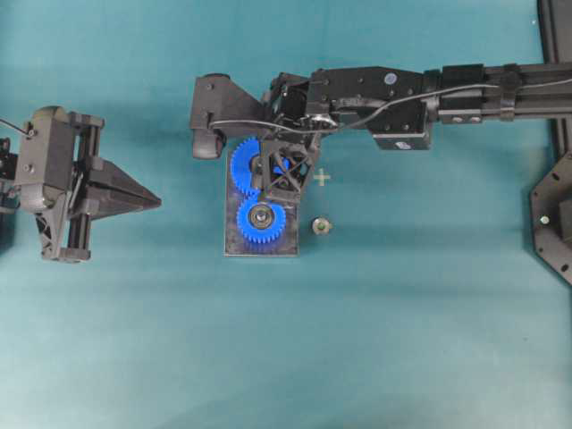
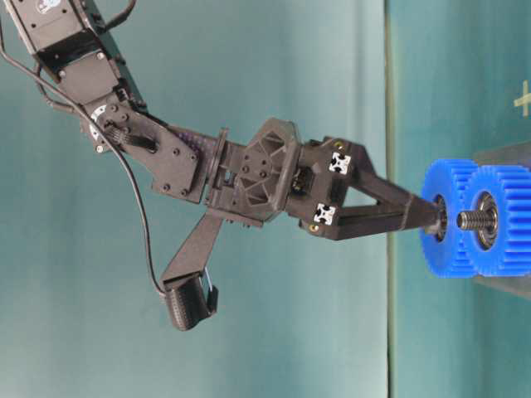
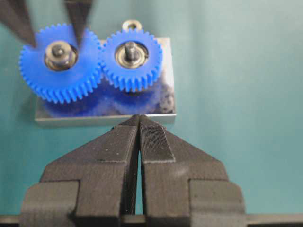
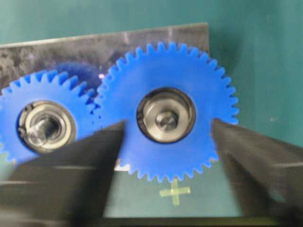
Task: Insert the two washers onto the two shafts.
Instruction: 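Lower the washer onto the upper shaft and open the right gripper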
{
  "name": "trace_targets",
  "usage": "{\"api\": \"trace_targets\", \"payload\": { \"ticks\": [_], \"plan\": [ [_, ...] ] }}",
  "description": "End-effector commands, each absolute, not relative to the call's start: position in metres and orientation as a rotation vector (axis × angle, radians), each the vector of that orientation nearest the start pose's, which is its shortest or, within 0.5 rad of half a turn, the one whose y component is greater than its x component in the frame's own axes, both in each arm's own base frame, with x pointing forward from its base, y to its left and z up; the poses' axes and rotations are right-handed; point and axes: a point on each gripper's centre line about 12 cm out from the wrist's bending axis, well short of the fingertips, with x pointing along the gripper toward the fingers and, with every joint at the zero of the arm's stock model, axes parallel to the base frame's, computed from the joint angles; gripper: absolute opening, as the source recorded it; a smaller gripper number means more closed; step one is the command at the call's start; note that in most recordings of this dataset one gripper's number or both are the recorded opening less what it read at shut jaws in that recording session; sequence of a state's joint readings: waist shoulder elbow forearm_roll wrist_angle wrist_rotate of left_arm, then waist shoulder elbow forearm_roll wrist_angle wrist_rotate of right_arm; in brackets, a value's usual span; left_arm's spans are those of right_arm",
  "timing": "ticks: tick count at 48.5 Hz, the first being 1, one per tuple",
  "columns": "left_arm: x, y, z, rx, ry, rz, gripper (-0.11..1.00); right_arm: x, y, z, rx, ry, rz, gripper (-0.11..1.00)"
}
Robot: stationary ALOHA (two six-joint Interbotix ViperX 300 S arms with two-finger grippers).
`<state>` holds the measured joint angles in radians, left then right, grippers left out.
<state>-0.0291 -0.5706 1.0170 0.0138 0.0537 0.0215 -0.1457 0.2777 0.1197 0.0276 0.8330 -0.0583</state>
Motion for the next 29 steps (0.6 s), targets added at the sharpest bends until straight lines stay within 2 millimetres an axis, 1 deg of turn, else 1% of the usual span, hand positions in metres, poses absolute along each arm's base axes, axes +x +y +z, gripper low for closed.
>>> {"api": "trace_targets", "payload": {
  "ticks": [1, 7, 13, 20, 23, 29],
  "plan": [
    [0.264, -0.008, 0.231, 0.044, 0.478, -0.038, -0.01, 0.453, -0.064, 0.203, 0.065, 1.155, -0.092, 0.88],
    [0.264, -0.008, 0.231, 0.044, 0.476, -0.038, -0.01, 0.447, -0.063, 0.209, 0.066, 1.159, -0.092, 0.78],
    [0.264, -0.008, 0.231, 0.043, 0.480, -0.037, 0.00, 0.434, -0.061, 0.215, 0.072, 1.190, -0.090, 0.78],
    [0.264, -0.008, 0.231, 0.044, 0.478, -0.038, -0.01, 0.418, -0.052, 0.220, 0.078, 1.205, -0.086, 0.78],
    [0.264, -0.008, 0.231, 0.044, 0.478, -0.038, -0.01, 0.408, -0.046, 0.219, 0.087, 1.210, -0.085, 0.78],
    [0.264, -0.008, 0.230, 0.042, 0.480, -0.036, -0.01, 0.393, -0.036, 0.207, 0.104, 1.229, -0.084, 0.78]
  ]
}}
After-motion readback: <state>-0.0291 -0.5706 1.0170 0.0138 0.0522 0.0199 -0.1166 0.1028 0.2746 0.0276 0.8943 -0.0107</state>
